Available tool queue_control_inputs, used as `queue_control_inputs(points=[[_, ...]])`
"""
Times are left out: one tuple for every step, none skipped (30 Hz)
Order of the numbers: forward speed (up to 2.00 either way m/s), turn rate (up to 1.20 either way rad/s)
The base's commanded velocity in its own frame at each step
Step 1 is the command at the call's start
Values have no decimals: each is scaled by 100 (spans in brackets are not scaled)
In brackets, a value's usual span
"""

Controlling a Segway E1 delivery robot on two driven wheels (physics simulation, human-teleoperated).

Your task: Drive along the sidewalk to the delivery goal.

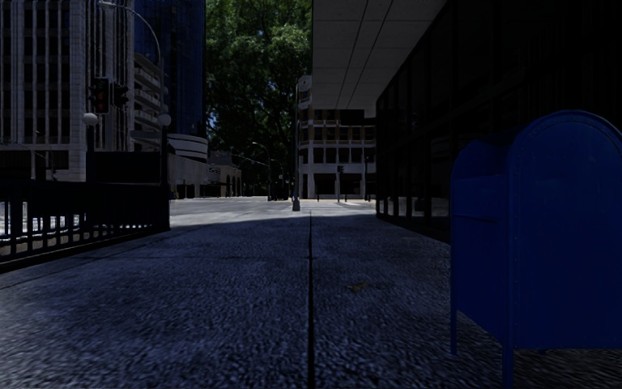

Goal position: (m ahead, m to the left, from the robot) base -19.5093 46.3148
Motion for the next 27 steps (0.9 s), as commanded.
queue_control_inputs(points=[[200, 0], [200, 0], [200, 0], [200, 0], [200, 0], [200, 0], [200, 0], [200, 4], [200, 4], [200, 11], [200, 15], [200, 26], [200, 26], [200, 31], [200, 35], [200, 36], [200, 36], [200, 36], [200, 14], [200, 0], [200, 0], [200, 0], [200, 0], [200, 0], [200, 0], [200, 0], [200, 0]])
